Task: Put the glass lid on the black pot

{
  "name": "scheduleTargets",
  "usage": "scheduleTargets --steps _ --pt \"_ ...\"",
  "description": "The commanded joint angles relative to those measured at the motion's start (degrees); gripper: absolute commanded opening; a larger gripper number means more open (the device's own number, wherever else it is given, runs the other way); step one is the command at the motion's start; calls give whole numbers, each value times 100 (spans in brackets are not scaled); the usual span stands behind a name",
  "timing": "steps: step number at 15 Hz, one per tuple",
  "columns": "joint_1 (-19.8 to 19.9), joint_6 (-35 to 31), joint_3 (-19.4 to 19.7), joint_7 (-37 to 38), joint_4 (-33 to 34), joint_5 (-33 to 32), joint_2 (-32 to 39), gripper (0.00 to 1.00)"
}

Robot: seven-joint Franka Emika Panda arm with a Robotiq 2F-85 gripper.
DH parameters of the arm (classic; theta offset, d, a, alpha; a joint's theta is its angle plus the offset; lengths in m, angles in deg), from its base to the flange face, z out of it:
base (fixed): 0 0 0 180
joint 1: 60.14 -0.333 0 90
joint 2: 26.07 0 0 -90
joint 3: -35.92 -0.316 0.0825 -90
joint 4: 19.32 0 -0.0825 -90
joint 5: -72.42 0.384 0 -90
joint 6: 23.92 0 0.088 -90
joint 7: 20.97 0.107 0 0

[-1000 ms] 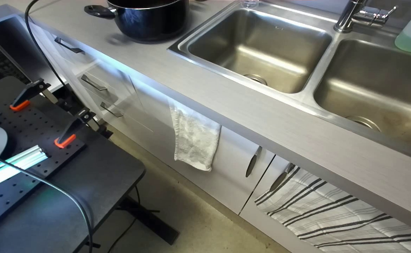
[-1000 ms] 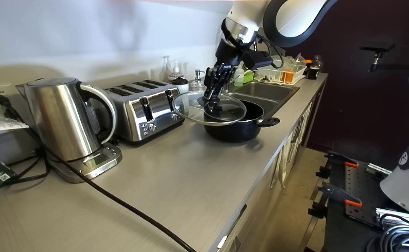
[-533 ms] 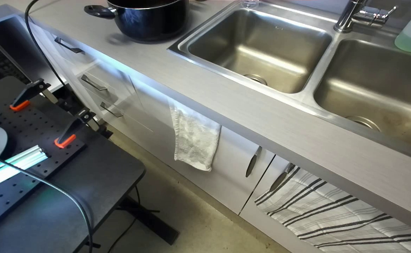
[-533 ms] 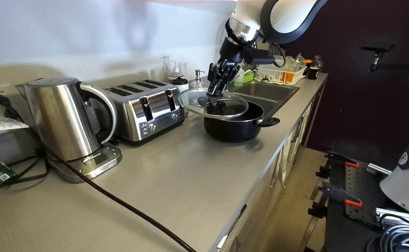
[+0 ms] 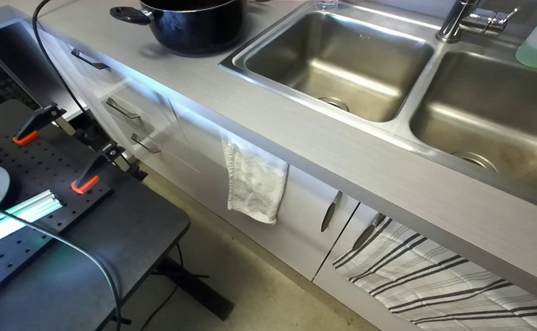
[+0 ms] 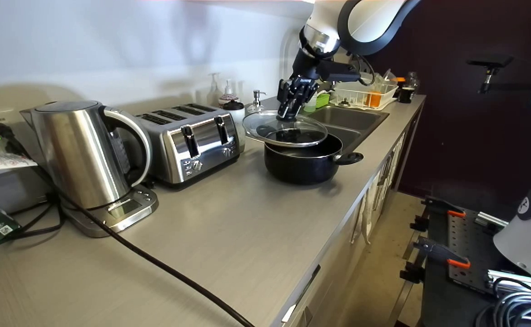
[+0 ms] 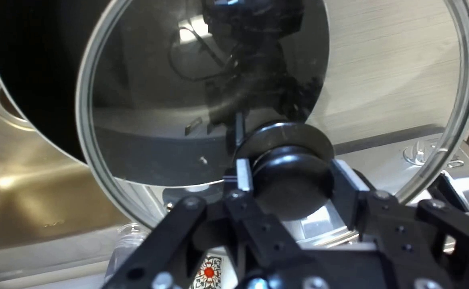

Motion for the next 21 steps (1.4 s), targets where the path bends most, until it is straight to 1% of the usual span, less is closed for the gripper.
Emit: scheduleTargets --steps 1,10,21 --pt "57 143 81 -48 45 201 -117 25" --pt "153 384 199 6 59 337 33 25" --pt "172 462 317 4 135 559 281 25"
